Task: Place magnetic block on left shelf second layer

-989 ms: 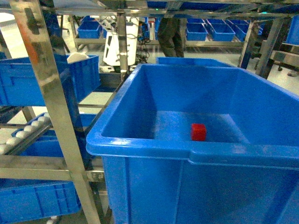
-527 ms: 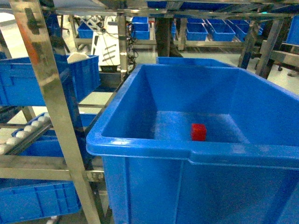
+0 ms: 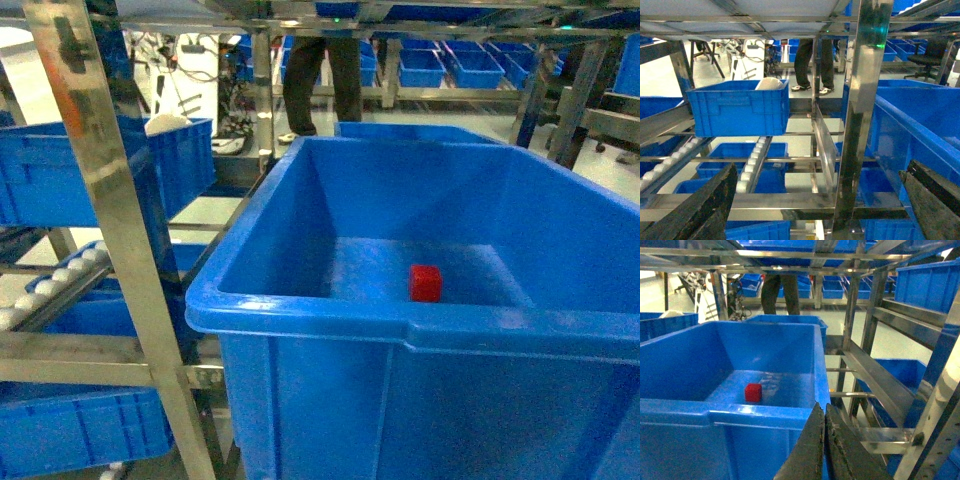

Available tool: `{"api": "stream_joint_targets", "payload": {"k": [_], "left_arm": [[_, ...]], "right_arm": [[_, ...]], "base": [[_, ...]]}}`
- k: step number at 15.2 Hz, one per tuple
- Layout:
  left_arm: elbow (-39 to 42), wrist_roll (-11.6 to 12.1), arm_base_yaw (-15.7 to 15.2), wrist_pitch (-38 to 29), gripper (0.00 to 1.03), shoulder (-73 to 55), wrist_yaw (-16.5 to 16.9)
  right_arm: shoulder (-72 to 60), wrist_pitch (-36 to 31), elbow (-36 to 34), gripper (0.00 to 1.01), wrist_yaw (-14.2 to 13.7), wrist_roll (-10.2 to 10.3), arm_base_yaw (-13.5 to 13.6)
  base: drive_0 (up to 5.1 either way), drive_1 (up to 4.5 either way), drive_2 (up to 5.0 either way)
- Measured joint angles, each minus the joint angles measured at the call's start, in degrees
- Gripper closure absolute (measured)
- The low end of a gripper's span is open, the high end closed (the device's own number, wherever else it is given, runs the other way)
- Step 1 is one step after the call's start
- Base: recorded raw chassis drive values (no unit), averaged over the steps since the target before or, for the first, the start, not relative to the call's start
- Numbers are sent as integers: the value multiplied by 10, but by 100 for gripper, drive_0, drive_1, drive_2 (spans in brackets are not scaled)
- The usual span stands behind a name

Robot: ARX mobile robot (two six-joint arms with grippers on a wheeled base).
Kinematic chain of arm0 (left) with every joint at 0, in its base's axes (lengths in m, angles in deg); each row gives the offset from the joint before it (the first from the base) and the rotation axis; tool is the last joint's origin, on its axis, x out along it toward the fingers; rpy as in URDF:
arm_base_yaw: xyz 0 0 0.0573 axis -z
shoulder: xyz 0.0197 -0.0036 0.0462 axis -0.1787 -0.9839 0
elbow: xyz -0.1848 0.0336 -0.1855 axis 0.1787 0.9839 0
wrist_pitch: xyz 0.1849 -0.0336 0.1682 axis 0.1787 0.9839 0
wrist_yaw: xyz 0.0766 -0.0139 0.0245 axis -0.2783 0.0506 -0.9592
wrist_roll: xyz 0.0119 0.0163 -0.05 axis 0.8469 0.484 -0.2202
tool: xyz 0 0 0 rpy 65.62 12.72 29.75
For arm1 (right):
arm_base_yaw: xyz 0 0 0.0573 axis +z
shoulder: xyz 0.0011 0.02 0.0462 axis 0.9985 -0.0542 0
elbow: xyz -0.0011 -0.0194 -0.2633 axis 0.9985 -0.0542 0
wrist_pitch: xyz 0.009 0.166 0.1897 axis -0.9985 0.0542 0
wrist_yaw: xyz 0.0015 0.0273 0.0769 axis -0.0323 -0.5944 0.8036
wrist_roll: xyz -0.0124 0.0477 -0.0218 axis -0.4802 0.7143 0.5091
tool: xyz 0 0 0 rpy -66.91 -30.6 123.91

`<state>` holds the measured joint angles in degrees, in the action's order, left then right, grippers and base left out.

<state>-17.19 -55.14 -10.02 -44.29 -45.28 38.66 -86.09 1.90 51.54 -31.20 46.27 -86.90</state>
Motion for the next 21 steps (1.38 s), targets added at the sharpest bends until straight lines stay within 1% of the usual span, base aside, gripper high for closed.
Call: {"api": "stream_joint_targets", "payload": {"k": [2,3,5,6,8,11,12,21], "left_arm": [[0,0,0,0,5,0,0],[0,0,0,0,5,0,0],[0,0,0,0,5,0,0],[0,0,0,0,5,0,0],[0,0,0,0,5,0,0],[0,0,0,0,5,0,0],[0,0,0,0,5,0,0],[0,0,0,0,5,0,0]], "right_arm": [[0,-2,0,99,0,0,0],[0,-2,0,95,0,0,0],[0,-2,0,68,0,0,0],[0,-2,0,58,0,0,0],[0,-2,0,31,0,0,0],[0,-2,0,2,0,0,0],[0,-2,0,4,0,0,0],[0,-2,0,3,0,0,0]], "base": [[0,0,0],[0,0,0],[0,0,0],[0,0,0],[0,0,0],[0,0,0],[0,0,0],[0,0,0]]}}
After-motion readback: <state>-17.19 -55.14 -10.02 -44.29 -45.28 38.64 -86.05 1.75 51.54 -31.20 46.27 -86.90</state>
